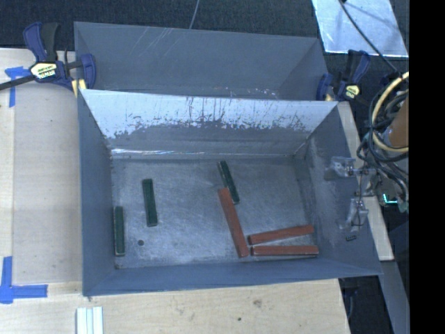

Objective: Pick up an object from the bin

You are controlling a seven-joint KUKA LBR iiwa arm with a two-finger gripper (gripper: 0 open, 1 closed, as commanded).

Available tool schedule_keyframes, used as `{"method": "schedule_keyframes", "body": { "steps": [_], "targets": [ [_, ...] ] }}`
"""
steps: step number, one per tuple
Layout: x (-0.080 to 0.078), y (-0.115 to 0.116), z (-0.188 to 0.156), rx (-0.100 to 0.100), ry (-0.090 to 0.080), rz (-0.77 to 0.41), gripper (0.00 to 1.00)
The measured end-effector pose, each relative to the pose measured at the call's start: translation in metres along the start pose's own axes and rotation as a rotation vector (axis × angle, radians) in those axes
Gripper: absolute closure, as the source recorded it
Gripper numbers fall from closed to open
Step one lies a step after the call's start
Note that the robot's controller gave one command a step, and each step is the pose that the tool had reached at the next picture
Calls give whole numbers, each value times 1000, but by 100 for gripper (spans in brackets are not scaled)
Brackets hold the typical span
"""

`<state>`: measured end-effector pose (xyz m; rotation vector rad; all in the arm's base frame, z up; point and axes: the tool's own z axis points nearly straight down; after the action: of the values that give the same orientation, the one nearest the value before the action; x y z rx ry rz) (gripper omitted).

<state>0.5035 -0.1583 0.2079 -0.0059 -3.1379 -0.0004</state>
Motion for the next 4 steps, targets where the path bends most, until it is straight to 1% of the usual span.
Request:
{"method": "schedule_keyframes", "body": {
  "steps": [1, 2, 3, 4],
  "targets": [
    [-1, 1, -3, 1, -6, -3, 0],
    [9, 18, 45, 3, -11, -88, 0],
    [2, 29, 119, 2, -11, -25, 0],
    [17, 39, 136, 2, -6, -125, 100]
  ]
}}
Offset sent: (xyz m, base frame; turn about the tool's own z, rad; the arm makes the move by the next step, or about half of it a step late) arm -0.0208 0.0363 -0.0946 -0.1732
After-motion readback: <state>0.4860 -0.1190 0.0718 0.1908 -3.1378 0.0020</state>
